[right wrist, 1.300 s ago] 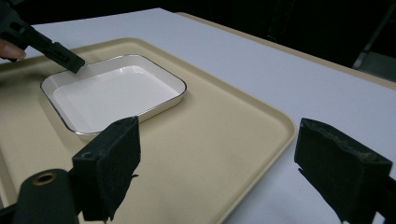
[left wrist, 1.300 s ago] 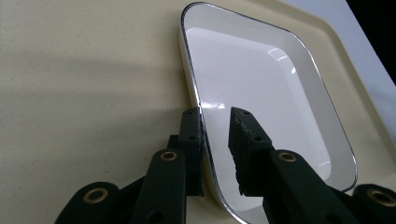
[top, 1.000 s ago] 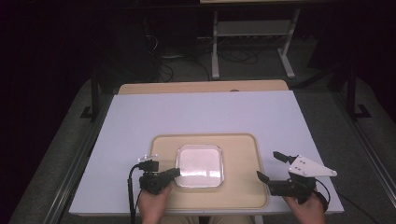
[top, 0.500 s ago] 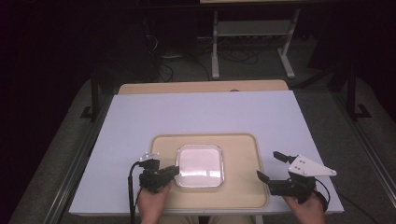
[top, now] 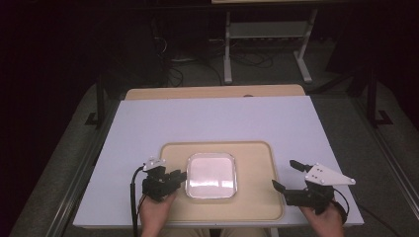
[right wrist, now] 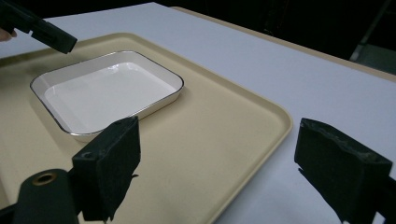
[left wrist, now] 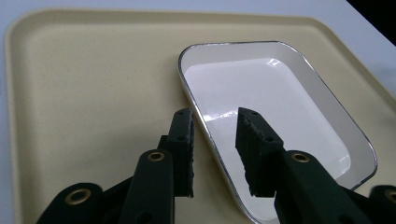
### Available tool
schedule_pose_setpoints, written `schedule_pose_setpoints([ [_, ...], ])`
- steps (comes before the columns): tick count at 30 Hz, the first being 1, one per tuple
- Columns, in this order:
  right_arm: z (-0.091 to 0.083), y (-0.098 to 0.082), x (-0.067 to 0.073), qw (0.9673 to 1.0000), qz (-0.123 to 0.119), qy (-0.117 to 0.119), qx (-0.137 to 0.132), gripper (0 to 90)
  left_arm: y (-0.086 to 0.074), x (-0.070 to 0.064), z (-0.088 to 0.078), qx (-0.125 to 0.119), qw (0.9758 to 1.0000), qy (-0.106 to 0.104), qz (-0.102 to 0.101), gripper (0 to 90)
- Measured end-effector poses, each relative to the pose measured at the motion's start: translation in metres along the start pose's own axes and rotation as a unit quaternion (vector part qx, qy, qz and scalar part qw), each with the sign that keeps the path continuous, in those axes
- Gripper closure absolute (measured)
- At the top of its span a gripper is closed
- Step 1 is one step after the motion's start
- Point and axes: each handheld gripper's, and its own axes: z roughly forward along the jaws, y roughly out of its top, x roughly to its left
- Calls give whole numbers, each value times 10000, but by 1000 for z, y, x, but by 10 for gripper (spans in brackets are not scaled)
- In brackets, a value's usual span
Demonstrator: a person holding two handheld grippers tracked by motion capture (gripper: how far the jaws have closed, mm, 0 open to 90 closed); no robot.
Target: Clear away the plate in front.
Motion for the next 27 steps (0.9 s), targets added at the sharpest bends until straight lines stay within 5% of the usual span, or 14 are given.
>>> schedule_pose_setpoints([
  [9, 1, -1, -1, 10000, 34, -42, 40, 136, 10, 6, -10, -215, 9989, -26, 427, 609],
  [15, 1, -2, -1, 9999, 49, -50, 75, 135, 19, 7, -15, -309, 9959, -56, 843, 585],
  [27, 0, -3, -4, 9999, 99, -95, 65, 135, 30, 12, -22, -403, 9909, -110, 1283, 551],
])
